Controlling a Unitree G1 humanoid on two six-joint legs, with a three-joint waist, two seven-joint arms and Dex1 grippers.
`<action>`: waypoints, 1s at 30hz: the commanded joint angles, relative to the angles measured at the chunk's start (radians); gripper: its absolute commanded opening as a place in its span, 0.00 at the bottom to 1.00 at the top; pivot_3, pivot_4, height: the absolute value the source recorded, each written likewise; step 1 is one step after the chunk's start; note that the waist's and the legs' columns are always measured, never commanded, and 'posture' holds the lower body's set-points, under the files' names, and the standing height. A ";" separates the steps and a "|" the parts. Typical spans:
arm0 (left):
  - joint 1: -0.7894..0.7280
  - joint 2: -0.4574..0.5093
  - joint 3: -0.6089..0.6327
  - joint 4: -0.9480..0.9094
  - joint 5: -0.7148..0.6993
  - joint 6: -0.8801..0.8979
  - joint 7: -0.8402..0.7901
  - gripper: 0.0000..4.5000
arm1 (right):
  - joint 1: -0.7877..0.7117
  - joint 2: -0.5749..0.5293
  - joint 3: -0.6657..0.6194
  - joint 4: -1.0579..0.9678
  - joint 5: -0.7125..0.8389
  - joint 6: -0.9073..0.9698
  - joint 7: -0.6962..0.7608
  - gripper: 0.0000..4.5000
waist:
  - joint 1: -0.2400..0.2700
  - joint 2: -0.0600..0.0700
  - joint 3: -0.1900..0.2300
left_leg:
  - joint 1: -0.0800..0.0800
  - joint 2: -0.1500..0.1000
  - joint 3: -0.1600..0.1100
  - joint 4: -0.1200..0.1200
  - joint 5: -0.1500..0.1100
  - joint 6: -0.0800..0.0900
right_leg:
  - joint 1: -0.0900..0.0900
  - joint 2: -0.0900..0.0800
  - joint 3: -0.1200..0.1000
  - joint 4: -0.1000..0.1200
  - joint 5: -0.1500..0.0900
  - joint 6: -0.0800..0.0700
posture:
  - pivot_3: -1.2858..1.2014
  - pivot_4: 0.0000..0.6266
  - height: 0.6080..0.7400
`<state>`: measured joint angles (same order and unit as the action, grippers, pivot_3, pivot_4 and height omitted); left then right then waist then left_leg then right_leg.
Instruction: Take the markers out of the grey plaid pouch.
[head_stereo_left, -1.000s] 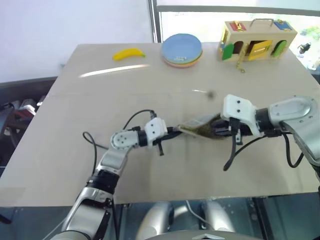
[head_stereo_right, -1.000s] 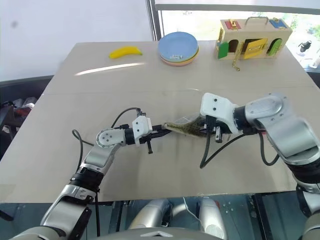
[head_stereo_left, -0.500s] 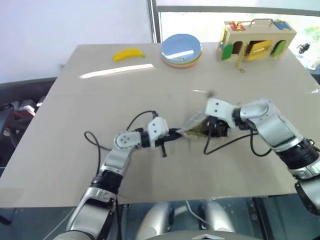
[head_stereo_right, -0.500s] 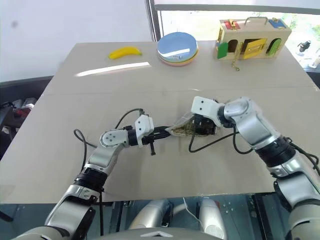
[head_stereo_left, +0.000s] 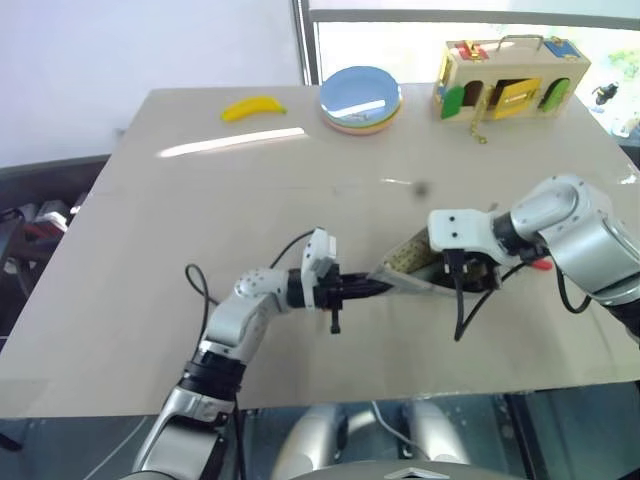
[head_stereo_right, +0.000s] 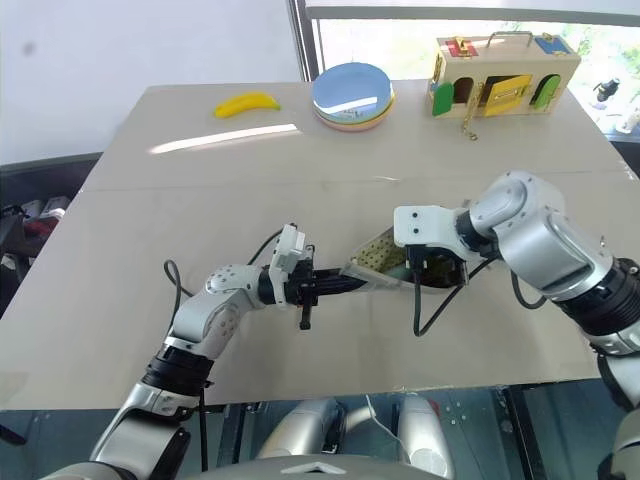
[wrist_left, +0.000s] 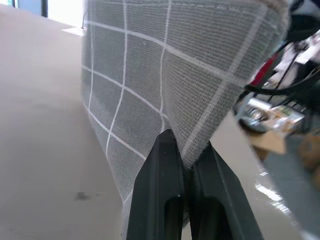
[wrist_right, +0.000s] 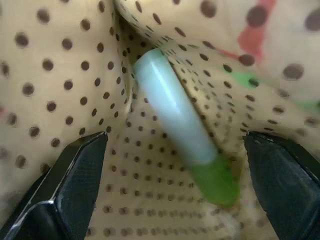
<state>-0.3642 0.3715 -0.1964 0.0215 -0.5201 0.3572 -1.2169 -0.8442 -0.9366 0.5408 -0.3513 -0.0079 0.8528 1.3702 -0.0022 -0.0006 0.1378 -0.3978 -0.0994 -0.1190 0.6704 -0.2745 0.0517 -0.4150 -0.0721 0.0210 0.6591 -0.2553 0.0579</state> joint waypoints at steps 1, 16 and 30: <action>0.011 0.005 0.018 -0.044 -0.040 0.023 -0.018 0.00 | -0.010 -0.008 0.041 0.025 -0.042 -0.025 0.004 0.99 | -0.001 0.000 0.000 | 0.000 0.000 0.000 0.000 0.000 0.000 | 0.000 0.000 0.000 0.000 0.000 0.000 | 0.52 0.24 1.00; 0.004 -0.034 -0.009 0.101 0.051 -0.074 -0.037 0.00 | 0.028 0.183 0.167 0.414 -0.234 -0.316 -0.087 0.88 | -0.011 -0.006 -0.005 | 0.008 0.000 0.001 0.001 0.000 -0.001 | 0.005 0.000 0.001 0.002 0.000 0.000 | 0.52 0.24 1.00; 0.029 -0.023 0.007 0.139 0.113 -0.194 -0.038 0.00 | 0.066 0.190 0.015 0.329 -0.229 -0.313 -0.145 0.21 | -0.011 -0.006 -0.005 | 0.019 0.000 0.000 -0.001 0.000 -0.001 | 0.016 0.000 0.001 0.001 0.000 0.000 | 0.52 0.24 1.00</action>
<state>-0.3473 0.3416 -0.1966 0.1635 -0.4097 0.1999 -1.2325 -0.7817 -0.7393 0.6182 -0.0238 -0.2110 0.4931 1.2833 -0.0130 -0.0071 0.1329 -0.3797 -0.0993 -0.1189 0.6696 -0.2744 0.0508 -0.3999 -0.0720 0.0218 0.6603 -0.2552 0.0576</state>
